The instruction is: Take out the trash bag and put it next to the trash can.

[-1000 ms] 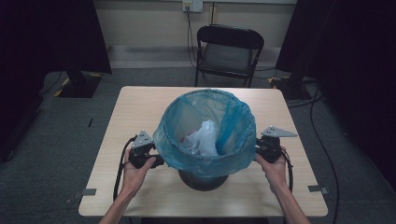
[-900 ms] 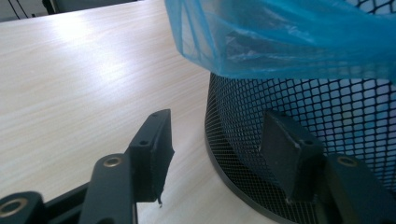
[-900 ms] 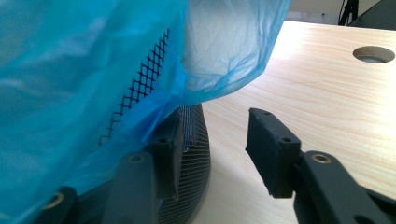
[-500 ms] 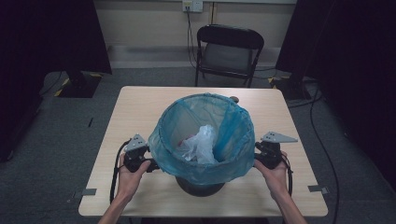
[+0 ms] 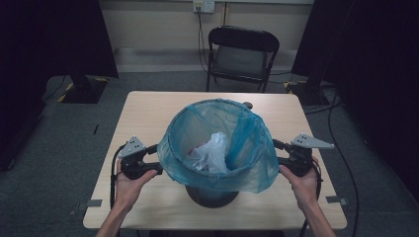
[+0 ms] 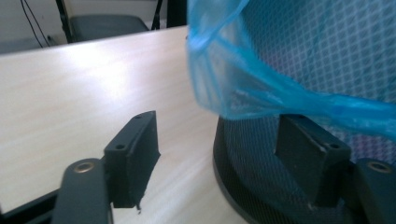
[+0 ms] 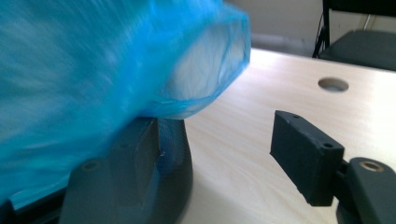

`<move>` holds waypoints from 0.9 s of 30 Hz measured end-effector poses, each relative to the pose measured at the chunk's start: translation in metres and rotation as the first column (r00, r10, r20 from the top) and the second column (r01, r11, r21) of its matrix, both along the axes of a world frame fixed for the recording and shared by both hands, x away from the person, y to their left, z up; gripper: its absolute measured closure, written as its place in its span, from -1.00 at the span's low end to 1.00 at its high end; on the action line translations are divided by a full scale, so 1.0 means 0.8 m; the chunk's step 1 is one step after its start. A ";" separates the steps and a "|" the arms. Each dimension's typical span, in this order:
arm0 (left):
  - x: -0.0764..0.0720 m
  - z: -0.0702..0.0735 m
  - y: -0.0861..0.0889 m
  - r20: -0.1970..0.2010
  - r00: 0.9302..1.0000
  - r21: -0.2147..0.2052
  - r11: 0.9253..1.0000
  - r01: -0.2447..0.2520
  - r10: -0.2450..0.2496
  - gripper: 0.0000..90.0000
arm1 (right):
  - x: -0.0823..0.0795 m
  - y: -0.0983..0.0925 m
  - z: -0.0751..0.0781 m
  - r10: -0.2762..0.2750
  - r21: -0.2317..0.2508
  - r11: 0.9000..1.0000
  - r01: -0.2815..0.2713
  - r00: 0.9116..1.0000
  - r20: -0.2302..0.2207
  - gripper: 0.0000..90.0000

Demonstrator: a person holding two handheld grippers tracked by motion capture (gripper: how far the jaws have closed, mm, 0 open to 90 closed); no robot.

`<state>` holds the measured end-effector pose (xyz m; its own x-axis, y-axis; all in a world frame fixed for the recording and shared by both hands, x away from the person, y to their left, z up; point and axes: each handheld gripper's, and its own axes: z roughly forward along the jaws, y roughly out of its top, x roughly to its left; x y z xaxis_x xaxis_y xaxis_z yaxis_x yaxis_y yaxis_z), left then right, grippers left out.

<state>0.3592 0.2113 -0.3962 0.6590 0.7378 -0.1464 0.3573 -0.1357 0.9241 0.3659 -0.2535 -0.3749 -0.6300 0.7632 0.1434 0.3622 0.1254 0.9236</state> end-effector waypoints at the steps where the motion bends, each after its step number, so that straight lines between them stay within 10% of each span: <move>1: 0.000 0.004 0.001 0.009 1.000 -0.022 1.000 0.000 0.000 -0.30 | -0.002 0.000 0.004 0.003 0.009 1.000 -0.003 1.000 0.010 -0.30; 8: 0.009 0.036 -0.001 0.054 0.998 -0.082 0.997 0.014 -0.010 -0.26 | -0.002 0.005 0.028 0.029 0.027 0.999 -0.031 0.996 0.080 -0.23; 27: 0.006 0.093 -0.003 0.142 0.985 -0.141 0.982 0.123 -0.102 0.99 | 0.011 0.012 0.069 0.109 0.127 0.984 -0.127 0.984 0.141 0.89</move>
